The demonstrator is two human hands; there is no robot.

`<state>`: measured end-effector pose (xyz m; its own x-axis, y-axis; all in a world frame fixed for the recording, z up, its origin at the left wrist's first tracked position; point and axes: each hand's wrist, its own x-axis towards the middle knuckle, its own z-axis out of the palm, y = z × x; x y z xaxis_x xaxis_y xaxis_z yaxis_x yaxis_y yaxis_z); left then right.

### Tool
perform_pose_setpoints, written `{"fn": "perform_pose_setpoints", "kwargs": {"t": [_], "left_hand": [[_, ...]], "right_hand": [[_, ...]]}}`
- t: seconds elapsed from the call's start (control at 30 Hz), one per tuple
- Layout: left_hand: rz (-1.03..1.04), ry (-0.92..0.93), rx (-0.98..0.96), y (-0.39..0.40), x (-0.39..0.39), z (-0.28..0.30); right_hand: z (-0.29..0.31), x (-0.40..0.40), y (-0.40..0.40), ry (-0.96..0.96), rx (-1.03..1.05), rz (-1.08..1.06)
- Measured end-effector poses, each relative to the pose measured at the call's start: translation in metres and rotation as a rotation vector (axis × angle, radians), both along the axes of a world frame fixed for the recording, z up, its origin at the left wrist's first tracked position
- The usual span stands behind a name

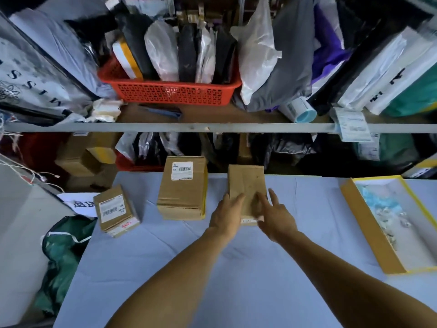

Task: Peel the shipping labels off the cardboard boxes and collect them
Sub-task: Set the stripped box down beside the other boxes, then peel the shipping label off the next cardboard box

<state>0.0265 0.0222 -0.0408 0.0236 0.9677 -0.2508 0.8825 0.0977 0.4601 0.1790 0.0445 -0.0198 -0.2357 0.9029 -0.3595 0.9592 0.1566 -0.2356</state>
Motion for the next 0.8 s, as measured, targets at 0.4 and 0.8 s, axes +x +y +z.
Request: {"fn": "perform_pose_setpoints", "kwargs": {"t": [0.4,0.8], "left_hand": [[0.182,0.238,0.143,-0.036,-0.161,0.023],[0.146,-0.272,0.084,-0.090,-0.218,-0.007]], "right_hand": [[0.001,-0.154,-0.014,0.146,-0.023,0.078],[-0.020,-0.188,-0.071,0.348,0.076,0.008]]}}
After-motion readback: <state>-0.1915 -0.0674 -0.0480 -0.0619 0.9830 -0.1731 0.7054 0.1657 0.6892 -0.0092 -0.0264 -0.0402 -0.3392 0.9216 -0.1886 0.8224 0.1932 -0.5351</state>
